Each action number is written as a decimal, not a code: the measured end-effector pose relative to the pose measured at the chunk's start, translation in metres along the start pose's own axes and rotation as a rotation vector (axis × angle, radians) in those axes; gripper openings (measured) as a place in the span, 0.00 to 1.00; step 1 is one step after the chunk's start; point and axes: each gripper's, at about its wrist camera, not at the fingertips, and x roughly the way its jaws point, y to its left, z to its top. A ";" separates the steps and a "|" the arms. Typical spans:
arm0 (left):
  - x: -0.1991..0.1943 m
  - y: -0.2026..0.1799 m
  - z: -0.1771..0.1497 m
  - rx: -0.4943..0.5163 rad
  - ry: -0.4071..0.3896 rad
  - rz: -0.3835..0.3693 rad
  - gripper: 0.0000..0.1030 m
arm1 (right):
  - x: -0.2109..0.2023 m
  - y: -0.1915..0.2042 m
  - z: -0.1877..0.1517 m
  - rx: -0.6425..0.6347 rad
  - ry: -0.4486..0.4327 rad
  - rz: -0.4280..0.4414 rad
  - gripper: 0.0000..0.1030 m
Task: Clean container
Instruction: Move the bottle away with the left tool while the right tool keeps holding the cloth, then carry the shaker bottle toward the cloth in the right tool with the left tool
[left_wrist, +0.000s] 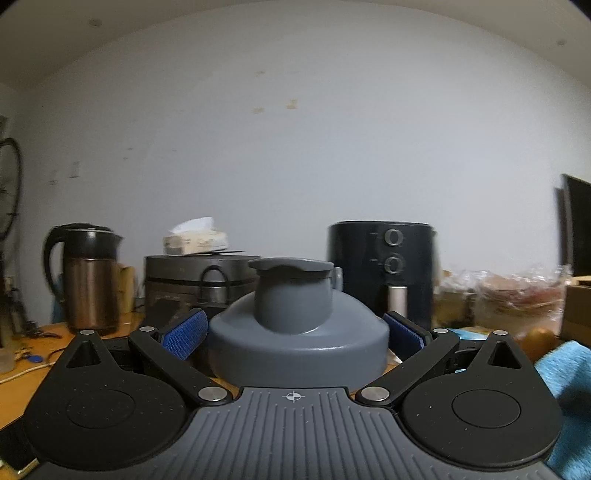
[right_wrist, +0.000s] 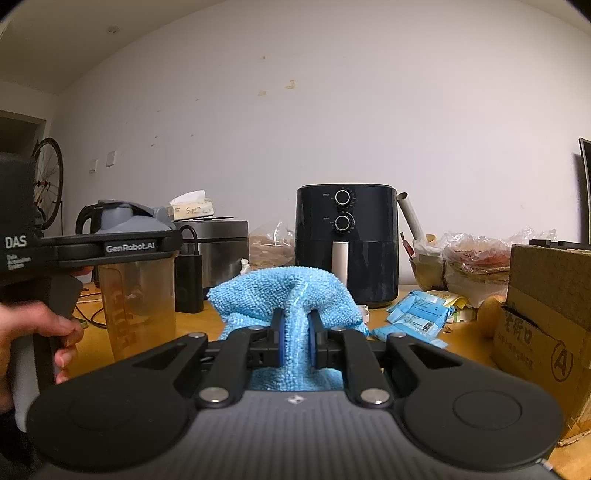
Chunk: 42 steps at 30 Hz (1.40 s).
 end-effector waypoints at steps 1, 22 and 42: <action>0.000 -0.001 0.000 -0.006 0.000 0.012 1.00 | 0.000 0.000 0.000 0.002 0.000 -0.001 0.07; 0.007 -0.040 0.005 0.034 -0.023 0.273 1.00 | -0.001 -0.003 -0.002 0.016 -0.002 -0.026 0.07; 0.014 -0.049 0.005 0.024 0.006 0.328 0.99 | -0.004 -0.008 -0.003 0.034 -0.004 -0.023 0.08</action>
